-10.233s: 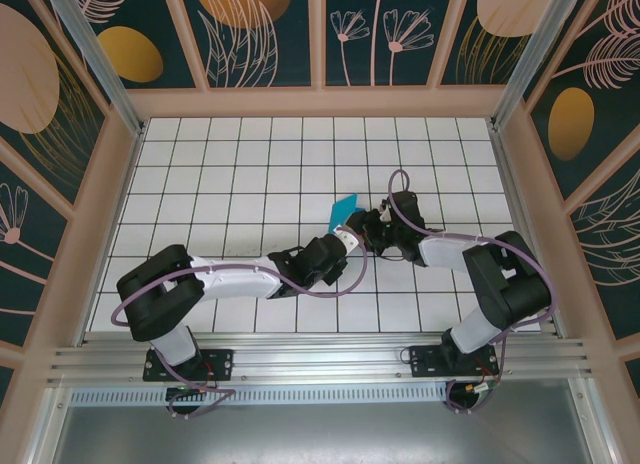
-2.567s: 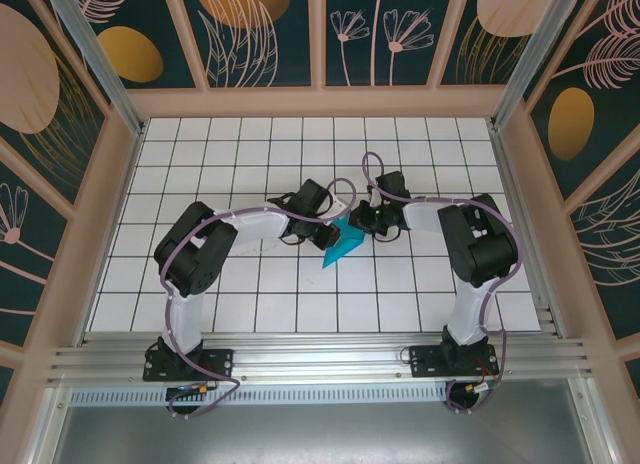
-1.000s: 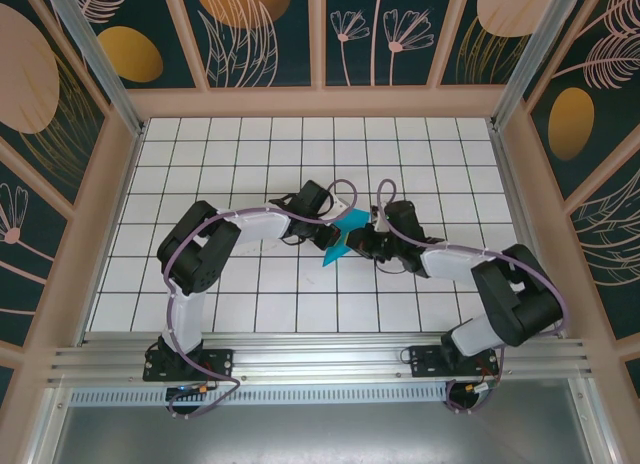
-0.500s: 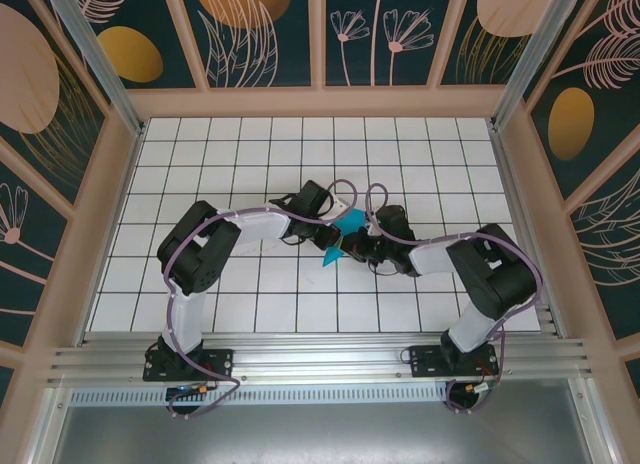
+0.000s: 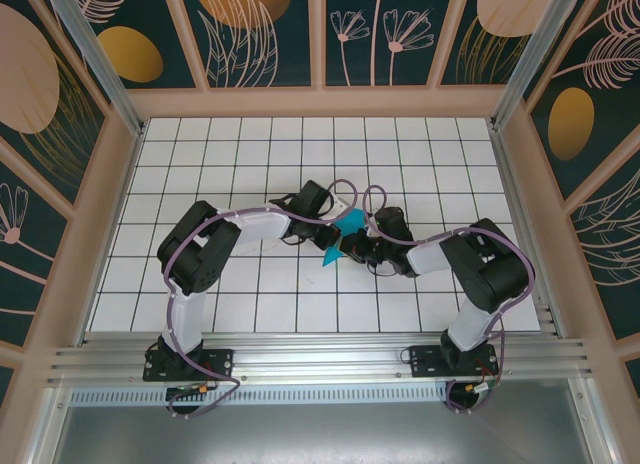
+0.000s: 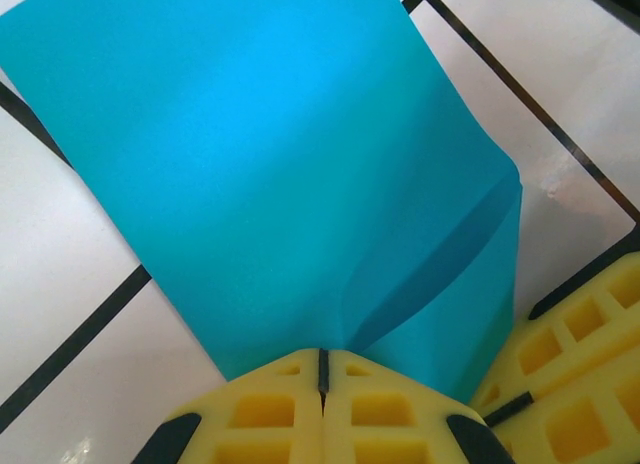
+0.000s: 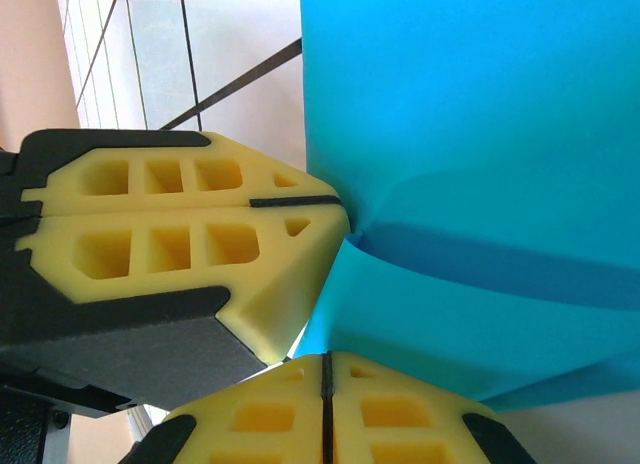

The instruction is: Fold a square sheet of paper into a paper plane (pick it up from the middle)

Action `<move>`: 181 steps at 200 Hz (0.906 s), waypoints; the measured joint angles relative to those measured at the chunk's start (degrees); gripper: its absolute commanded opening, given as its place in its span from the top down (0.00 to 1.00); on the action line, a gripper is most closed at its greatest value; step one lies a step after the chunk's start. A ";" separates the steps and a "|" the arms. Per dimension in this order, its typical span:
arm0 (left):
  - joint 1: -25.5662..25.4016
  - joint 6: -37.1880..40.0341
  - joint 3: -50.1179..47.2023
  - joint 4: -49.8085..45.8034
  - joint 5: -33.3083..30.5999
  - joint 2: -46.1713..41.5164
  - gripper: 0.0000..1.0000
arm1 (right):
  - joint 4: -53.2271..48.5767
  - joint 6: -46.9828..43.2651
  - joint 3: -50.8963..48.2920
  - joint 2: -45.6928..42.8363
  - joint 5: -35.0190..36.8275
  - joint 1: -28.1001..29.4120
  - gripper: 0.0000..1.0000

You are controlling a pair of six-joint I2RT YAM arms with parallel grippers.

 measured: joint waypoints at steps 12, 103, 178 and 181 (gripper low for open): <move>-0.02 0.00 0.00 0.04 -0.28 0.00 0.98 | -0.02 0.00 0.00 0.02 0.07 0.00 0.89; -0.22 -0.02 0.00 0.50 -1.51 -0.09 0.96 | 0.17 0.00 -0.26 0.90 0.46 -0.07 0.88; -0.22 -0.02 0.00 1.05 -3.21 -0.09 0.95 | 0.81 0.02 -0.26 1.31 -0.02 -0.39 0.87; -0.22 -0.02 0.00 1.05 -3.32 -0.09 0.95 | 0.83 0.04 -0.26 1.31 -0.04 -0.39 0.87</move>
